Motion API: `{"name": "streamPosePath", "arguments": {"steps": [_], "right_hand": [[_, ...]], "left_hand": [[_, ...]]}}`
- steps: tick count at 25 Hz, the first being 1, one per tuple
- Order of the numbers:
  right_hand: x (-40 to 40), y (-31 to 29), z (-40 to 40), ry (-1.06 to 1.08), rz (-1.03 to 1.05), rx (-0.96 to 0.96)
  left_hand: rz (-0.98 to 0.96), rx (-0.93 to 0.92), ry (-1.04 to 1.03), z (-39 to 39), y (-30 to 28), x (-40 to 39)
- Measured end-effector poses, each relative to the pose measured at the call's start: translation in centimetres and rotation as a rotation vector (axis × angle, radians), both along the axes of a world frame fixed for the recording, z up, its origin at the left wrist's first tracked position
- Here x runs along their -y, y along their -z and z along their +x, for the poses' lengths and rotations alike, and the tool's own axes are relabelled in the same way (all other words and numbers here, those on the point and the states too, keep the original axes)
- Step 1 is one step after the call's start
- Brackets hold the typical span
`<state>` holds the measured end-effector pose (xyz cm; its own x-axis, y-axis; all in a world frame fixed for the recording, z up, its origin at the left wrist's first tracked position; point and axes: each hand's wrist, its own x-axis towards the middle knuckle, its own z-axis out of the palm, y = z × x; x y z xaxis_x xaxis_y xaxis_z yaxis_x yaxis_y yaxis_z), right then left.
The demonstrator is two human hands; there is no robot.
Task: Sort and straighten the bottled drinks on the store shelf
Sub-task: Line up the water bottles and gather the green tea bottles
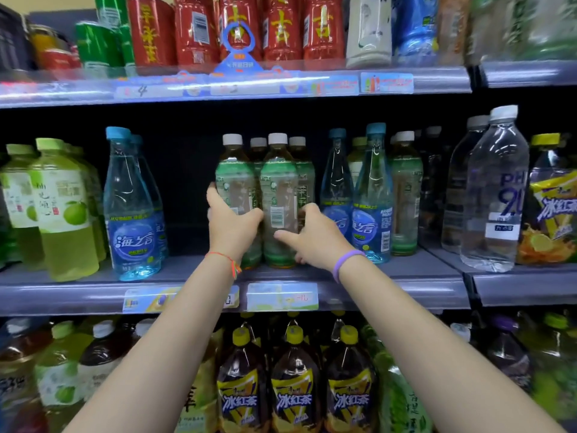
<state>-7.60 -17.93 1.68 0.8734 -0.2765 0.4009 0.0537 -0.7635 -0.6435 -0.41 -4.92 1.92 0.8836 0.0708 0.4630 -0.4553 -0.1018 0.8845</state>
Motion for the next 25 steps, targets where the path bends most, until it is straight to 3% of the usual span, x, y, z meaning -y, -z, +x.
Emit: {"name": "streamPosePath", "arguments": {"steps": [2,4,6,7,9,13,15,17,18,20,21,23,25], "right_hand": [[0.1,0.1,-0.6,0.059,-0.063,0.152],[1.0,-0.1,-1.7,0.231,-0.109,0.411],[2.9,-0.6,-2.7,0.444,-0.121,0.626],[4.1,-0.8,-3.0,0.520,-0.110,0.679],[6.5,-1.0,-3.4,0.585,-0.087,0.619],[8.3,-1.0,-3.2,0.608,-0.187,0.306],[8.1,-1.5,-3.4,0.614,-0.220,0.243],[7.8,-2.2,-3.6,0.616,-0.219,0.187],[7.9,-2.3,-3.7,0.606,-0.216,0.167],[8.1,-2.4,-3.8,0.539,-0.196,0.142],[8.1,-2.4,-3.9,0.495,-0.185,0.132],[7.8,-2.4,-4.1,0.432,-0.186,0.114],[7.3,-2.4,-4.3,0.367,-0.172,0.101]], "left_hand": [[0.020,0.193,-0.131,-1.5,0.4,0.7],[0.061,0.618,-0.263,-3.8,0.6,1.8],[0.160,0.960,-0.270,-5.3,0.4,3.7],[0.235,1.033,-0.226,-5.7,0.6,4.8],[0.376,0.946,-0.104,-6.4,0.8,7.0],[0.533,0.448,0.111,-5.6,1.3,9.5],[0.530,0.536,0.070,-5.9,1.3,9.5],[0.477,0.814,-0.264,-6.2,1.6,9.1],[0.462,0.852,-0.447,-6.1,1.6,8.4],[0.461,0.645,-0.659,-5.4,1.5,6.5],[0.449,0.469,-0.656,-4.7,1.4,5.5],[0.405,0.189,-0.502,-3.5,1.5,4.2],[0.370,0.105,-0.398,-2.6,1.6,3.7]]}}
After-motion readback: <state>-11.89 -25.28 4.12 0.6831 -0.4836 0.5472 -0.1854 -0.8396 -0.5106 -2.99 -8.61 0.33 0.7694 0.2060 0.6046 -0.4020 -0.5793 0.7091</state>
